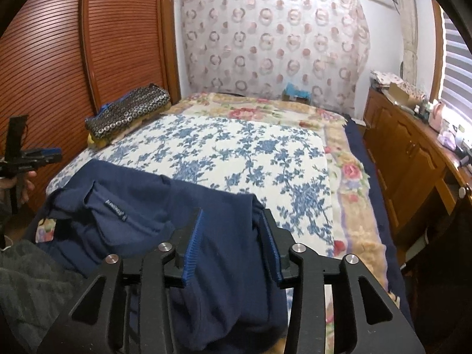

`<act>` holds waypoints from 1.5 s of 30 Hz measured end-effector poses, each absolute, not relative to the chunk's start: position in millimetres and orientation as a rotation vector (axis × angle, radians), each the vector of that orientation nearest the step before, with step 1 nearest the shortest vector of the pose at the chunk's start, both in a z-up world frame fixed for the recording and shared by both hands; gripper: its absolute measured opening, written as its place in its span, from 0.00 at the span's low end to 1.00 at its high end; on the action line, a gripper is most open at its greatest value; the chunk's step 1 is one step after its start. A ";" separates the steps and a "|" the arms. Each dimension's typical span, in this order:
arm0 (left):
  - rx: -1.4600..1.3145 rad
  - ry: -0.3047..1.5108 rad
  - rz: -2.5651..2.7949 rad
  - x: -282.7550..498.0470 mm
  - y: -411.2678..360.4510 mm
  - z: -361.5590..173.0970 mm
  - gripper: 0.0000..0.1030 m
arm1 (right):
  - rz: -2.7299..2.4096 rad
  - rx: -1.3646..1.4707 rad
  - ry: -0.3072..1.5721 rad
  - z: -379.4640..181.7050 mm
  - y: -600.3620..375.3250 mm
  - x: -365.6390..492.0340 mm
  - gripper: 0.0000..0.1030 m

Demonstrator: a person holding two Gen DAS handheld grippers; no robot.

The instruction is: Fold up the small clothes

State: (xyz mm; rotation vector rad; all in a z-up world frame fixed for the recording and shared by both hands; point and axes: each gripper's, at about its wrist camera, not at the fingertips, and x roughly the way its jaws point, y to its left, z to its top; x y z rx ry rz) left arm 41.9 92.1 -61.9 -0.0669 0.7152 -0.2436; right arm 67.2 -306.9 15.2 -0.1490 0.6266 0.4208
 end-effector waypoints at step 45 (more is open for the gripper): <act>-0.091 0.864 -0.296 106.9 93.4 -118.5 0.10 | 0.448 -0.099 0.838 -77.5 -287.4 171.0 0.15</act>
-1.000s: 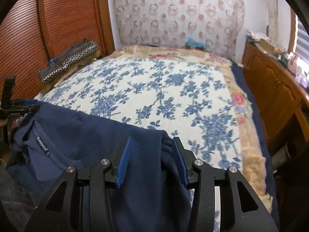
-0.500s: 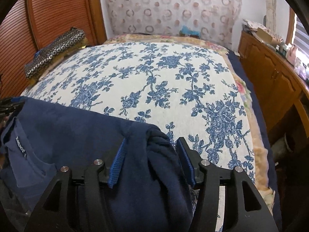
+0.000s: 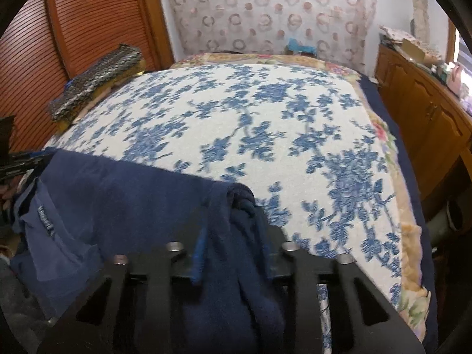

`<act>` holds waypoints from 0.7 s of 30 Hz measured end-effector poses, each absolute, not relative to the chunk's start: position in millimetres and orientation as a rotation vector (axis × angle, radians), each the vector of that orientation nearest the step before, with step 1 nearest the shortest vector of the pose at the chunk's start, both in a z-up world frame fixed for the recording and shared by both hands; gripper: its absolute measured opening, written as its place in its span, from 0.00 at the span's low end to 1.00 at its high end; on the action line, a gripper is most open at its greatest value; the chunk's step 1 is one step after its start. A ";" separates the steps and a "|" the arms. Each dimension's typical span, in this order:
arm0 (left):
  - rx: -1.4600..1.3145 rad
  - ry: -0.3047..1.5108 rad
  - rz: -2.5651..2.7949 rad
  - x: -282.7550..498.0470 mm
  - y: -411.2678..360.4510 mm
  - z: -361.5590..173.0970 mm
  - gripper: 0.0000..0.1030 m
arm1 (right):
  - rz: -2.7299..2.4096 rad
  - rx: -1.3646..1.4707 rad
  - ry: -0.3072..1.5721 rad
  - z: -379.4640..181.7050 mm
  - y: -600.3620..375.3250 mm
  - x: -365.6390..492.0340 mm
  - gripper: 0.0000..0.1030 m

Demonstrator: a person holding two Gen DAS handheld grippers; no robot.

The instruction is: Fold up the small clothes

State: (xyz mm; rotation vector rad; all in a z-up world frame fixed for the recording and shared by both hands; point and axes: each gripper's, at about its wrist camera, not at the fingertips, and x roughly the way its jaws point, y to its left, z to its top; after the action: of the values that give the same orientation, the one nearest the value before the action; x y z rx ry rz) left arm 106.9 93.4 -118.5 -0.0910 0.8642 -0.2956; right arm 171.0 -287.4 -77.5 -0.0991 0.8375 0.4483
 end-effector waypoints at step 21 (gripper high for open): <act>-0.145 0.275 -0.325 -36.3 103.9 85.6 0.05 | 0.578 -0.060 0.330 150.8 -295.3 7.0 0.08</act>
State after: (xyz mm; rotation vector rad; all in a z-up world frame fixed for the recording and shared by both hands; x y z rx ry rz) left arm -36.3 103.9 85.6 -0.1448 0.2751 -0.3253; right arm 7.0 -295.3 150.8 -0.0601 0.3303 0.5782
